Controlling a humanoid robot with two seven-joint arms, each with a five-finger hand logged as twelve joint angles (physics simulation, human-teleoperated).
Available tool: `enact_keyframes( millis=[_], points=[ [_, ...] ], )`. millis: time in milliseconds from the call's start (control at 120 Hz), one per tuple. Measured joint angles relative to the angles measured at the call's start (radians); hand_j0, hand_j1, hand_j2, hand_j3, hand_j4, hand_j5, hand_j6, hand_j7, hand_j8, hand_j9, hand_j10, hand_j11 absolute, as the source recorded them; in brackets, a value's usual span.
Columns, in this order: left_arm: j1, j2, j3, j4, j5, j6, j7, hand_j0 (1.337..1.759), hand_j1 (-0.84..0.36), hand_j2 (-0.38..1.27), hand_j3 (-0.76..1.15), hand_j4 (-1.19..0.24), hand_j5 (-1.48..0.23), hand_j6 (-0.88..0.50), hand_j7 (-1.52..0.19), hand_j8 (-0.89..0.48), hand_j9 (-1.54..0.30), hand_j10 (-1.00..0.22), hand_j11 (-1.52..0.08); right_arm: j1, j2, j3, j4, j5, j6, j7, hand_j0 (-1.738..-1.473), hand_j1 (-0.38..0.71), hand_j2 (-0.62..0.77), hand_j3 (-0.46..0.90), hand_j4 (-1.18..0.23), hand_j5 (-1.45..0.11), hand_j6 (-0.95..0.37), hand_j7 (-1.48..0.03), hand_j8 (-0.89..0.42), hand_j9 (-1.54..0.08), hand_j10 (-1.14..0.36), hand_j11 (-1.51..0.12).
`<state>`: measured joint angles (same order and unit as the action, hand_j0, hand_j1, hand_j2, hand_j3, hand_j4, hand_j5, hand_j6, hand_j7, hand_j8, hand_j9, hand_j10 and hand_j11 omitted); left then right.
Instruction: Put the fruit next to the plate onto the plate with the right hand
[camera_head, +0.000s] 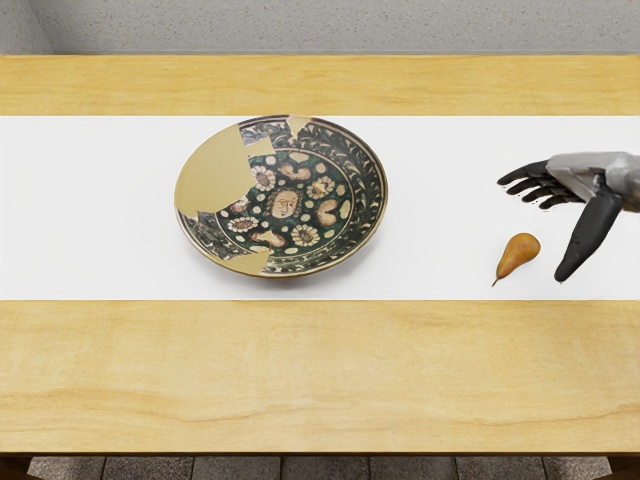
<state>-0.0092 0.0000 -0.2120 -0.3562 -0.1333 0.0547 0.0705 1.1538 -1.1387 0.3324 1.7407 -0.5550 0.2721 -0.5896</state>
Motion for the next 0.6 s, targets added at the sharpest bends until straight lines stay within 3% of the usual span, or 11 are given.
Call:
enact_keyframes(
  millis=[100, 317, 600],
  points=[
    [0.000, 0.000, 0.000, 0.000, 0.000, 0.000, 0.000, 1.658, 0.33, 0.00, 0.00, -0.02, -0.02, -0.02, -0.02, -0.02, -0.02, -0.02, -0.02, -0.038, 0.066, -0.007, 0.003, -0.107, -0.110, -0.013, -1.658, -0.18, -0.03, 0.00, -0.15, -0.19, -0.15, -0.19, -0.15, -0.19, -0.15, -0.19],
    [0.000, 0.000, 0.000, 0.000, 0.000, 0.000, 0.000, 1.658, 0.33, 0.00, 0.00, -0.02, -0.02, -0.02, -0.02, -0.02, -0.02, -0.02, -0.02, -0.280, 0.161, -0.013, 0.004, -0.519, -0.519, -0.020, -1.658, -0.27, -0.01, 0.00, -0.08, -0.09, -0.08, -0.09, -0.08, -0.09, -0.08, -0.09],
    [0.000, 0.000, 0.000, 0.000, 0.000, 0.000, 0.000, 1.658, 0.33, 0.00, 0.00, -0.02, -0.02, -0.02, -0.02, -0.02, -0.02, -0.02, -0.02, -0.412, 0.324, -0.016, -0.035, -0.710, -0.727, -0.021, -1.658, -0.33, 0.00, 0.00, -0.02, -0.02, -0.03, -0.02, -0.03, -0.02, -0.02, -0.02]
  ],
)
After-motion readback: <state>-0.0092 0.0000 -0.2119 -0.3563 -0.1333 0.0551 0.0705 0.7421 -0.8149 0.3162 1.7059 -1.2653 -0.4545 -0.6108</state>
